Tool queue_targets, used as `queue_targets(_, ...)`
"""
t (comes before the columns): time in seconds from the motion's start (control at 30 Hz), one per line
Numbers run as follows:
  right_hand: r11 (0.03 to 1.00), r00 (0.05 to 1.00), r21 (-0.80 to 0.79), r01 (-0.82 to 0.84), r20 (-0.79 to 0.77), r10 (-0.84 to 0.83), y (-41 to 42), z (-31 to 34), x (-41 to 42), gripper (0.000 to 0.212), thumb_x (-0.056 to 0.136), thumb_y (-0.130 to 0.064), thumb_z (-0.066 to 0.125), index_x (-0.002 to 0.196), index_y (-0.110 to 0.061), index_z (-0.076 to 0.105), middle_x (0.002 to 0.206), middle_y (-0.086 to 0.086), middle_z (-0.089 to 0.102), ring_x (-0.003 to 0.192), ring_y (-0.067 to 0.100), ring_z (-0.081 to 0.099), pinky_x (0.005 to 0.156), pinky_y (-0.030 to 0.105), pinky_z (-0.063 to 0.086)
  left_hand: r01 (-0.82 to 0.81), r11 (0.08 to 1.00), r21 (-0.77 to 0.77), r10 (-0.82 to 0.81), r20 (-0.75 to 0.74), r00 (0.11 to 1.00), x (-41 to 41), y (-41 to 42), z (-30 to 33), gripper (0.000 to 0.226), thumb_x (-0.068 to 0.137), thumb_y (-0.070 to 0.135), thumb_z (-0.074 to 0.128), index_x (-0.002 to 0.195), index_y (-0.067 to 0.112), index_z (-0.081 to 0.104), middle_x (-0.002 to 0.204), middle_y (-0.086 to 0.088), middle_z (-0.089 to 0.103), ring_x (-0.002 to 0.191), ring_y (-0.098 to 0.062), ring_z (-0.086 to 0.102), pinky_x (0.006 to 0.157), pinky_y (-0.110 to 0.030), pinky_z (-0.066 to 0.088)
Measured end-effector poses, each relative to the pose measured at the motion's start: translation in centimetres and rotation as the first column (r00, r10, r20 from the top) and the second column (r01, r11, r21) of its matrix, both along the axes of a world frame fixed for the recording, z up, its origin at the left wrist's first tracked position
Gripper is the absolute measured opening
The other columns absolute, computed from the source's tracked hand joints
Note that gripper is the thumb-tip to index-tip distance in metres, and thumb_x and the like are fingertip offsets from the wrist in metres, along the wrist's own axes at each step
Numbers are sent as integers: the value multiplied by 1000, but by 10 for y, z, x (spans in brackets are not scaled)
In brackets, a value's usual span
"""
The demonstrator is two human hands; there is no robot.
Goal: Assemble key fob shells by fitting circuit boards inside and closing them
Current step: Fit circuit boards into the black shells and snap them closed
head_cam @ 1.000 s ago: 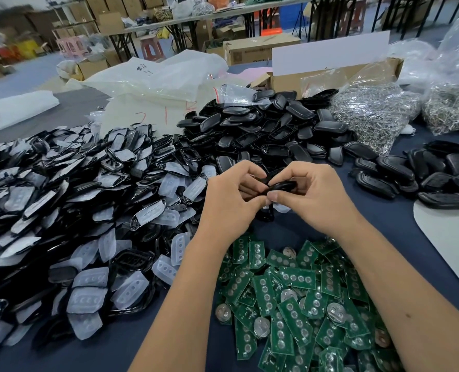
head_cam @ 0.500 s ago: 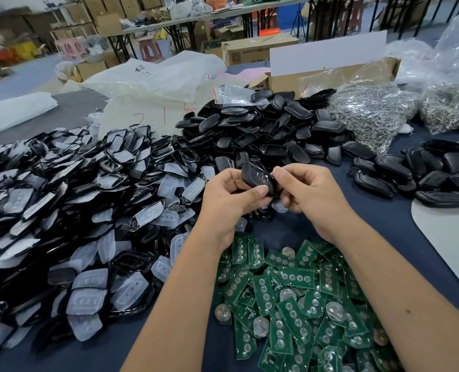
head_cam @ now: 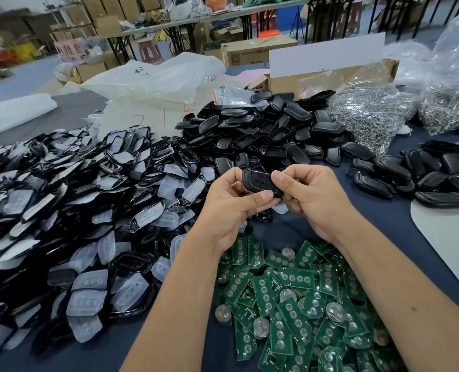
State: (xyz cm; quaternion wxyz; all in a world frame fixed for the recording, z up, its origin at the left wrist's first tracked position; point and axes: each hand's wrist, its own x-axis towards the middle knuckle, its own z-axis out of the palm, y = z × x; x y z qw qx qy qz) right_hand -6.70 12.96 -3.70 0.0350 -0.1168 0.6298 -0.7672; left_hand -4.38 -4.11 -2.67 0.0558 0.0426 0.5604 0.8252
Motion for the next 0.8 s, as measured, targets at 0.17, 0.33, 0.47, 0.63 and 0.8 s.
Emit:
queue_targets(0.17,1000,998,2,5,-57,-5,0,4,2,24,86,-32,75,65,-20,71,50,2,43,42,13,28,41,20,25,12,1000,21,-12,-7,1000,2,2,3,37,68,-8,77,96,3,57,100,-23,66,93,-35,75,78,-34,63)
queue_targets(0.33,994,993,74,83,-86,-76,-2,4,5,29,99,-25,70,70,-19,67,51,2,43,43,13,30,42,20,28,-68,997,-30,68,-24,997,0,4,0,31,78,-11,78,99,3,61,94,-18,70,88,-30,76,77,-33,63)
queue_targets(0.47,977,993,194,92,-92,-75,-3,1,6,27,105,-25,64,79,-19,65,57,3,51,46,15,40,43,20,34,-253,931,-264,211,-179,961,-2,8,-1,45,85,-8,77,113,21,58,92,-15,73,84,-31,77,78,-41,64)
queue_targets(0.63,963,988,247,110,-133,-79,1,2,5,24,107,-27,59,90,-12,67,58,5,54,47,16,43,43,20,34,-344,872,-347,254,-279,926,-7,15,7,33,91,0,73,109,23,57,97,-18,72,81,-27,77,70,-40,65)
queue_targets(0.8,990,995,107,96,-45,-91,6,1,1,28,107,-33,59,82,-24,69,60,1,55,47,13,47,41,19,34,-245,957,-155,234,-86,969,-12,20,11,19,88,1,78,105,7,70,91,-15,78,79,-25,77,68,-27,62)
